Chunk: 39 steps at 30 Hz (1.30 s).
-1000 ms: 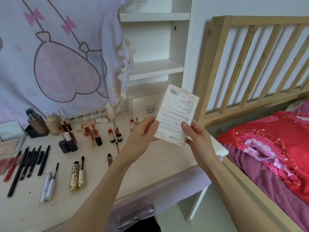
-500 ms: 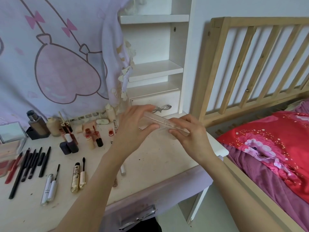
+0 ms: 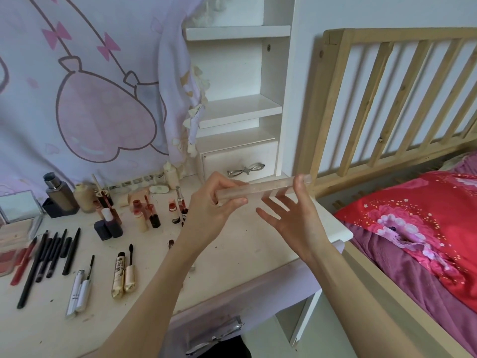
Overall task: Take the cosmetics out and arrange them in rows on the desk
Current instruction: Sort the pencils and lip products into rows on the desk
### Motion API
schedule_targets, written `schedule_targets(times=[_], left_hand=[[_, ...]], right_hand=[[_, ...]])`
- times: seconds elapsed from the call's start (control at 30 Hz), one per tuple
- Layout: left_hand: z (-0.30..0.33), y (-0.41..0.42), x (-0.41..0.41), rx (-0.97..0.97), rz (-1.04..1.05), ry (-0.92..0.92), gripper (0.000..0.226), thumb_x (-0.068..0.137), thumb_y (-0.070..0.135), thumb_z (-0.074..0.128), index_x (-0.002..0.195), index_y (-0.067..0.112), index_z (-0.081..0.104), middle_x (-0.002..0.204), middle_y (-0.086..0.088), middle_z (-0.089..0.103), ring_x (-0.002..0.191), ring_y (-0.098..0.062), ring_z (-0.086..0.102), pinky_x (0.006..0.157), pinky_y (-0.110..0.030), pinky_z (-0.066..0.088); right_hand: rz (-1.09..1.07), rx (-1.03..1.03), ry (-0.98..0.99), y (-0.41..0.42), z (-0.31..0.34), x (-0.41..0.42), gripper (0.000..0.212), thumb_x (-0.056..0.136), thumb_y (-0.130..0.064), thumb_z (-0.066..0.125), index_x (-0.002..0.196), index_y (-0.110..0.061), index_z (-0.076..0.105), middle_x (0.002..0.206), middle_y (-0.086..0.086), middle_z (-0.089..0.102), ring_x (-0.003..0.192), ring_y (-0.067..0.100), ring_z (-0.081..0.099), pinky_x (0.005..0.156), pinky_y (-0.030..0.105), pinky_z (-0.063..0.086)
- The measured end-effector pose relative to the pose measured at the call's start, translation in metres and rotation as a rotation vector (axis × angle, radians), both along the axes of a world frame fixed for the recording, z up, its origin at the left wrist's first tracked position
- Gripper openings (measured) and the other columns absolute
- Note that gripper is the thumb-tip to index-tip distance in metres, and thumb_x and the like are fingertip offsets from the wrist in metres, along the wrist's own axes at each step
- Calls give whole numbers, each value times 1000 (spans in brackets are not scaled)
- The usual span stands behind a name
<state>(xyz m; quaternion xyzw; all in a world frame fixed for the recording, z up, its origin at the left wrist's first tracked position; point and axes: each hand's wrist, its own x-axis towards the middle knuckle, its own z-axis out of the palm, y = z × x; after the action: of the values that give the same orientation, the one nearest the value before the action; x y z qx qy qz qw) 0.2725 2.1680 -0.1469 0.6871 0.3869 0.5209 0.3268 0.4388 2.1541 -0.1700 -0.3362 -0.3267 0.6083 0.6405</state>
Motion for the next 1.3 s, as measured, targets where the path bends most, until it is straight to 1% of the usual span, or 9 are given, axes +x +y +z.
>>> schedule_targets(times=[0.13, 0.23, 0.4, 0.63, 0.77, 0.93, 1.03, 1.13, 1.3], left_hand=[[1, -3, 2, -4, -111, 219, 18, 85, 18, 65, 90, 31, 54, 94, 32, 63, 97, 13, 55, 82, -6, 39], [6, -5, 7, -32, -206, 311, 21, 90, 28, 57, 108, 38, 60, 105, 24, 65, 103, 10, 57, 90, -11, 43], [18, -7, 11, -50, -291, 312, 24, 90, 28, 55, 98, 50, 61, 93, 38, 63, 97, 15, 58, 80, -3, 39], [19, 11, 2, -179, -309, 331, 26, 88, 26, 60, 101, 49, 62, 102, 23, 68, 102, 1, 62, 98, -32, 46], [20, 27, 8, -180, -204, 381, 21, 89, 25, 60, 109, 31, 68, 99, -1, 72, 97, -19, 66, 91, -38, 51], [12, 61, 25, -193, -101, 389, 24, 90, 18, 58, 113, 16, 66, 103, 1, 68, 88, -18, 67, 86, -30, 52], [6, 84, 36, -209, -41, 390, 26, 90, 17, 59, 114, 11, 66, 101, -4, 68, 80, -16, 65, 83, -27, 50], [5, 105, 46, -213, -2, 382, 22, 89, 13, 60, 109, 10, 69, 93, -3, 67, 75, -13, 61, 75, -24, 50], [3, 134, 56, -153, 47, 474, 15, 89, 10, 59, 92, 8, 73, 86, -3, 68, 77, -21, 66, 78, -29, 53]], right_hand=[[-90, 42, -132, 4, -5, 0, 107, 55, -64, 75, 143, -25, 28, 128, 7, 54, 115, 19, 57, 100, 46, 46], [-126, 80, -270, 3, -9, -1, 113, 57, -62, 74, 148, -36, 11, 140, 10, 46, 125, 19, 50, 101, 44, 45], [-154, 90, -339, 5, -14, 3, 123, 56, -59, 73, 149, -30, -2, 137, 13, 48, 116, 12, 58, 99, 38, 47], [-106, 103, -353, 4, -22, 9, 114, 62, -66, 72, 149, -22, 14, 135, 12, 52, 118, 18, 57, 99, 43, 48], [-20, 97, -237, 1, -24, 13, 72, 85, -48, 59, 142, -13, 34, 120, 5, 64, 112, 20, 61, 91, 36, 53], [-32, 26, -68, 12, -36, 26, 48, 89, -32, 54, 130, -8, 49, 118, 9, 63, 114, 25, 60, 92, 37, 53], [-131, -42, -47, 26, -49, 38, 37, 96, -17, 48, 131, -6, 47, 107, 7, 67, 98, 20, 64, 84, 33, 56], [-242, -131, -105, 40, -61, 43, 36, 96, -10, 48, 131, -5, 45, 103, 8, 67, 87, 16, 66, 79, 30, 55], [-334, -315, -326, 60, -73, 46, 45, 93, -6, 51, 137, -6, 39, 125, 14, 54, 104, 25, 60, 89, 37, 52]])
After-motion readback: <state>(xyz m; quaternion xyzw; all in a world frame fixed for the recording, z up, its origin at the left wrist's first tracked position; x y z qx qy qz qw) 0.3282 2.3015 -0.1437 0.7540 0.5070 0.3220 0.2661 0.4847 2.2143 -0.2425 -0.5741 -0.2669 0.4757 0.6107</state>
